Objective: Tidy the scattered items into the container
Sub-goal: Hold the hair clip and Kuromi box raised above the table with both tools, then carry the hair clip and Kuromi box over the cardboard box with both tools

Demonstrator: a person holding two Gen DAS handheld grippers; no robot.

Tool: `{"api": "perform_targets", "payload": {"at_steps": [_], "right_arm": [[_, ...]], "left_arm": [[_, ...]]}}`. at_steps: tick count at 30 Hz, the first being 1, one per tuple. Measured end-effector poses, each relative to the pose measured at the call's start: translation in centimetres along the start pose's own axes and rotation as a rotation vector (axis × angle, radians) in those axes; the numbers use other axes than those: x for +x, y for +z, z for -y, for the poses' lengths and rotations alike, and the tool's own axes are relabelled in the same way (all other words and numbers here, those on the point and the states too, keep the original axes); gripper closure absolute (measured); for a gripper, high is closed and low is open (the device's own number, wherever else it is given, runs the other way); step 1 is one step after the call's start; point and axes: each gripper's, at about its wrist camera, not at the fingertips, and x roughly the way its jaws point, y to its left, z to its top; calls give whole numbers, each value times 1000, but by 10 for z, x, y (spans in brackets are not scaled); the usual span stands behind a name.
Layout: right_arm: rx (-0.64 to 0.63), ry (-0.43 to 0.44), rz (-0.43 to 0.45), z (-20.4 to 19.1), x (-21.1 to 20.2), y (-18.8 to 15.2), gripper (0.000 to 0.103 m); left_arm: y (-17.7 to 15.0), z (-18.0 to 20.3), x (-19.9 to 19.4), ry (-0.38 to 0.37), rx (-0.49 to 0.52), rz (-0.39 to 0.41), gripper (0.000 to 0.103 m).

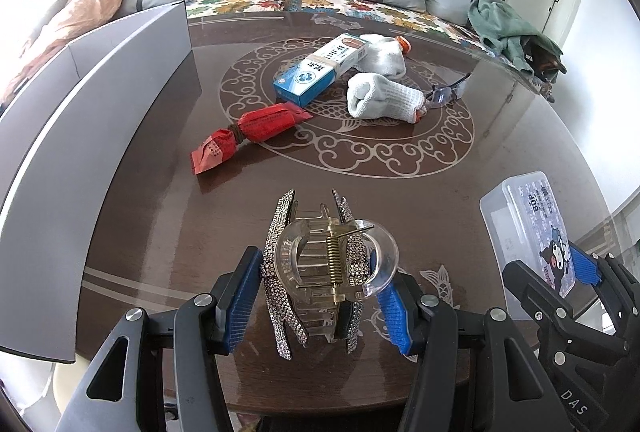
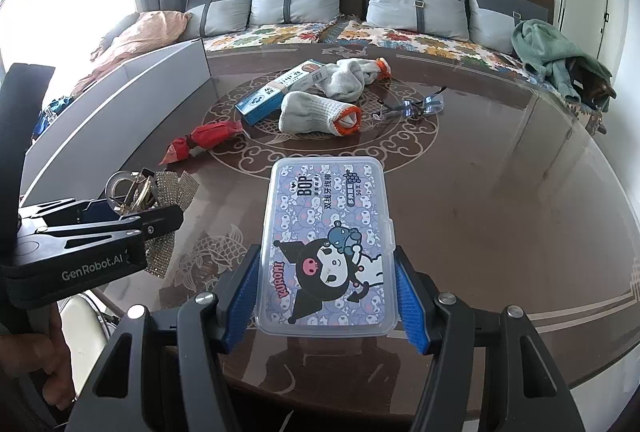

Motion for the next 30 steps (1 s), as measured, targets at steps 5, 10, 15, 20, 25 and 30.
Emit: {"api": "perform_targets", "payload": {"at_steps": [5, 10, 15, 20, 25, 30], "right_arm": [[-5, -1, -4, -2, 1, -1, 41], [-23, 14, 0, -12, 1, 9, 41], [-50, 44, 8, -31, 1, 26, 41], [-78, 74, 17, -50, 1, 44, 41], [-149, 142, 68, -93, 3, 89, 41], [-246, 257, 131, -163, 11, 146, 41]], "left_arm": [[-1, 0, 0, -2, -2, -3, 48], [1, -3, -3, -20, -15, 0, 48], [7, -15, -10, -56, -57, -2, 48], [24, -51, -42, -82, -134, 40, 48], [48, -117, -83, -39, -225, 114, 48], [78, -222, -107, 79, -332, 174, 48]]}}
